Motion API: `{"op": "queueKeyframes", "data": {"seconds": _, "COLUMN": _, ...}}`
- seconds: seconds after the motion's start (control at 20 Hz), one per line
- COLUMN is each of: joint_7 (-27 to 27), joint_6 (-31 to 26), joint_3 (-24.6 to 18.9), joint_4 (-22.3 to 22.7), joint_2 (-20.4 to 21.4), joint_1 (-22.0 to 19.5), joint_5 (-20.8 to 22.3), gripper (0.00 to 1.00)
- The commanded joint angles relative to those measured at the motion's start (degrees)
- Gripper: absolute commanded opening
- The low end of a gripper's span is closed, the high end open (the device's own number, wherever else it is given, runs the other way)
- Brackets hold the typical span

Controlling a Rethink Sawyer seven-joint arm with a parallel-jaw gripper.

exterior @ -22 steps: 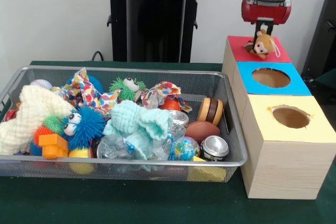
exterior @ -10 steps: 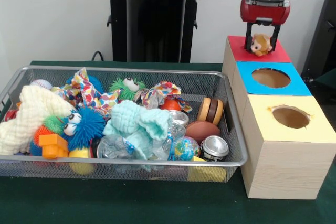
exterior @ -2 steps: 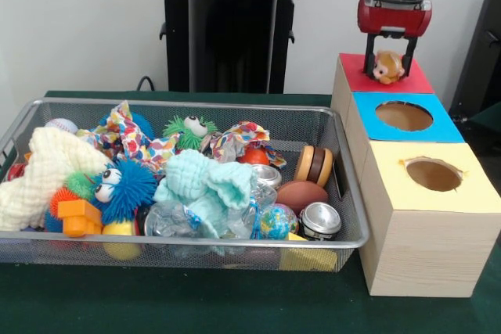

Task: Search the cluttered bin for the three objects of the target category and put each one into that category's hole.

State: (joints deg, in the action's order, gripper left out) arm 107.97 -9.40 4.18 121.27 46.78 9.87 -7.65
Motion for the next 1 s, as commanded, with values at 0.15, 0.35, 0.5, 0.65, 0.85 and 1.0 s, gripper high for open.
{"op": "queueKeyframes", "data": {"seconds": 0.15, "joint_7": 9.74, "joint_6": -9.95, "joint_3": -2.86, "joint_4": -1.77, "joint_2": 2.75, "joint_1": -2.17, "joint_5": -3.56, "gripper": 1.00}}
{"op": "queueKeyframes", "data": {"seconds": 0.35, "joint_7": 9.18, "joint_6": -13.11, "joint_3": -3.07, "joint_4": -2.18, "joint_2": 4.51, "joint_1": -2.68, "joint_5": -3.74, "gripper": 1.00}}
{"op": "queueKeyframes", "data": {"seconds": 0.5, "joint_7": 8.86, "joint_6": -14.02, "joint_3": -3.54, "joint_4": -1.87, "joint_2": 5.19, "joint_1": -3.13, "joint_5": -3.87, "gripper": 1.00}}
{"op": "queueKeyframes", "data": {"seconds": 0.65, "joint_7": 8.45, "joint_6": -14.32, "joint_3": -3.95, "joint_4": -1.66, "joint_2": 5.63, "joint_1": -3.65, "joint_5": -4.00, "gripper": 1.00}}
{"op": "queueKeyframes", "data": {"seconds": 0.85, "joint_7": 8.17, "joint_6": -15.00, "joint_3": -3.52, "joint_4": -2.00, "joint_2": 6.14, "joint_1": -3.57, "joint_5": -3.65, "gripper": 1.00}}
{"op": "queueKeyframes", "data": {"seconds": 1.0, "joint_7": 7.80, "joint_6": -16.26, "joint_3": -2.66, "joint_4": -3.08, "joint_2": 6.37, "joint_1": -3.42, "joint_5": -2.99, "gripper": 1.00}}
